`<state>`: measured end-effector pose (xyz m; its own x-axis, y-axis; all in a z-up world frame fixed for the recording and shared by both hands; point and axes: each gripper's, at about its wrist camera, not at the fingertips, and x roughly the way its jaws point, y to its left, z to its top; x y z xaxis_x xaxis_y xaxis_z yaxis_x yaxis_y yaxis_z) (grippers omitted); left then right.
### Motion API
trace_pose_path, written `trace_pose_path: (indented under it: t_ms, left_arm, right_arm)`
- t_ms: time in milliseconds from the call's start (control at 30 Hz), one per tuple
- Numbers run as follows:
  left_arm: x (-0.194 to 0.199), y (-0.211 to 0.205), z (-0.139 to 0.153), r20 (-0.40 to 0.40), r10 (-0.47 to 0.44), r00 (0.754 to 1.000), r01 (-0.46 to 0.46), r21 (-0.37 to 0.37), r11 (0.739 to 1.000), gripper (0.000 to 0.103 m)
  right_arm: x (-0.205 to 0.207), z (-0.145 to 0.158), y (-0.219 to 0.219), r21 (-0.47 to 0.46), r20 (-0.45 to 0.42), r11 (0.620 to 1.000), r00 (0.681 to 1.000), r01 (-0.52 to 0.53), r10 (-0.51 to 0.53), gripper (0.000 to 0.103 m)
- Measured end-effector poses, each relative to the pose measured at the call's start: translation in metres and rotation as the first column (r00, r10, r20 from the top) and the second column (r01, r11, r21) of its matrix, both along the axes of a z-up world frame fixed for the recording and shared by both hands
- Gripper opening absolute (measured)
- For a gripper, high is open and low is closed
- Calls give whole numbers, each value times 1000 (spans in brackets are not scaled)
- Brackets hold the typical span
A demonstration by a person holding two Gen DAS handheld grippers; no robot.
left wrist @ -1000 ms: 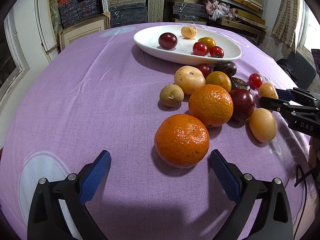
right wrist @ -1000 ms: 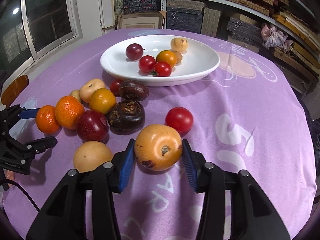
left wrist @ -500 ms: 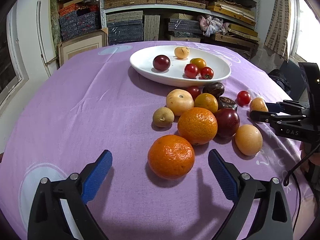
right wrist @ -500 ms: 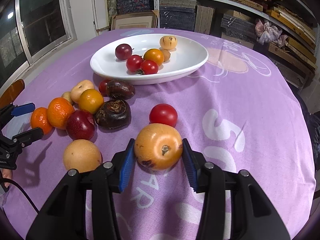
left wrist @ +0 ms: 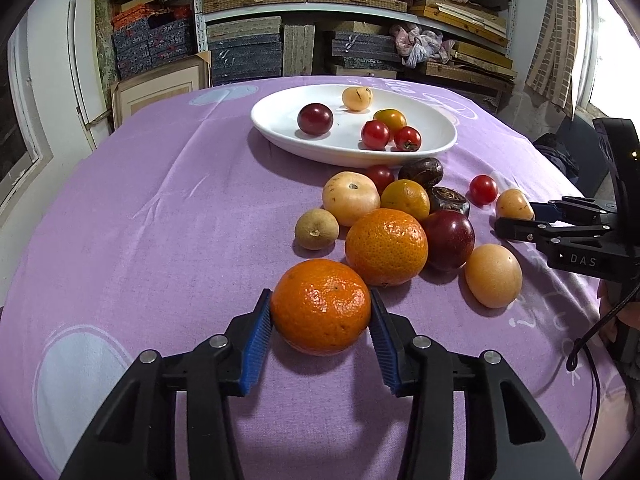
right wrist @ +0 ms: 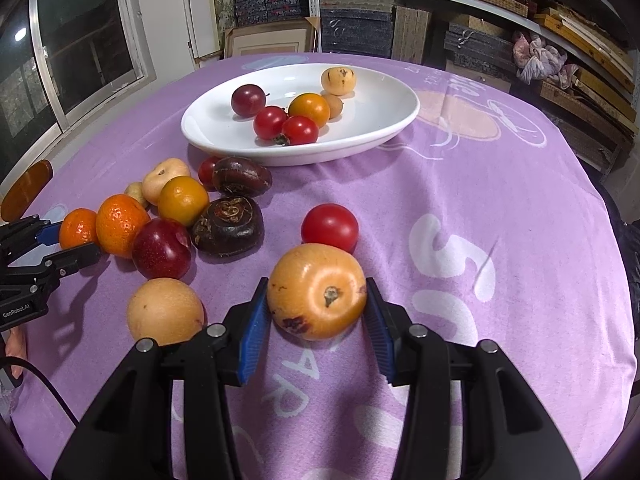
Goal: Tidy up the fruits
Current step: 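Carry the tangerine and spotted orange fruit onto the white plate and open both tools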
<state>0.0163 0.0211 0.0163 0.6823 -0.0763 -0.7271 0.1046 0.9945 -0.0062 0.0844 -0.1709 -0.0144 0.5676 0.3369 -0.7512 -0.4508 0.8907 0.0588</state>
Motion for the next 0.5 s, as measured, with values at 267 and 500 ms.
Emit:
trace_pose_path:
  t_ms: [267, 500]
  left_arm:
    - [4, 10, 9, 24, 29, 999, -28, -28, 999, 47]
    - [37, 27, 89, 136, 77, 988, -72, -41, 997, 47]
  right_arm:
    - [-4, 10, -11, 72, 16, 997, 1000, 10, -11, 45]
    - [-5, 107, -48, 222, 178, 972, 978, 72, -113, 45]
